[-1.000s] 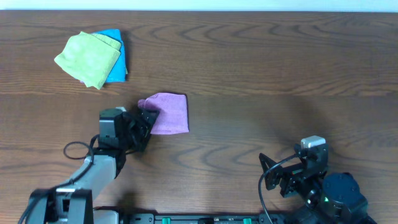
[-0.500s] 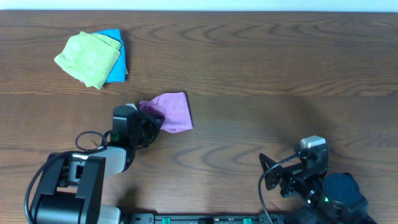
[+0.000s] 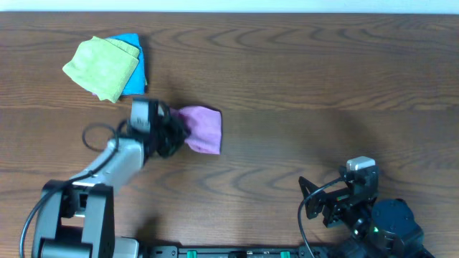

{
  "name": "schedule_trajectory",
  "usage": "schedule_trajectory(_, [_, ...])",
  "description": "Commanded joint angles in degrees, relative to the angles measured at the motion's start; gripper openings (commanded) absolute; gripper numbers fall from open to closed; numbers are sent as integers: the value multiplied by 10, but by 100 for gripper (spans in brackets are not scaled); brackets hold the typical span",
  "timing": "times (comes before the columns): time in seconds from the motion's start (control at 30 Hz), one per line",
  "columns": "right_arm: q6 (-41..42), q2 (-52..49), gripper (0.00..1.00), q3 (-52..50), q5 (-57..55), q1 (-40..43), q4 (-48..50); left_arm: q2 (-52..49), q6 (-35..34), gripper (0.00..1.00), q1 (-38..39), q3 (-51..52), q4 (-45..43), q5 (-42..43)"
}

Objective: Fold the cloth
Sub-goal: 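Carry the purple cloth to the green and blue cloth pile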

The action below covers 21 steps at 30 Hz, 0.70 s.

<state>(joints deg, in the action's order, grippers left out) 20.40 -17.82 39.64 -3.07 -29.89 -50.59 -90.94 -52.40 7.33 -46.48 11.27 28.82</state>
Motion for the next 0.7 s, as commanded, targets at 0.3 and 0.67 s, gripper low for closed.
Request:
schedule_trajectory(0.3, [8, 3, 99, 0, -6, 3, -1, 6, 96, 6, -87, -273, 123, -60])
schedule_trajectory(0.67, [8, 3, 99, 0, -6, 3, -1, -74, 96, 6, -161, -322, 13, -59])
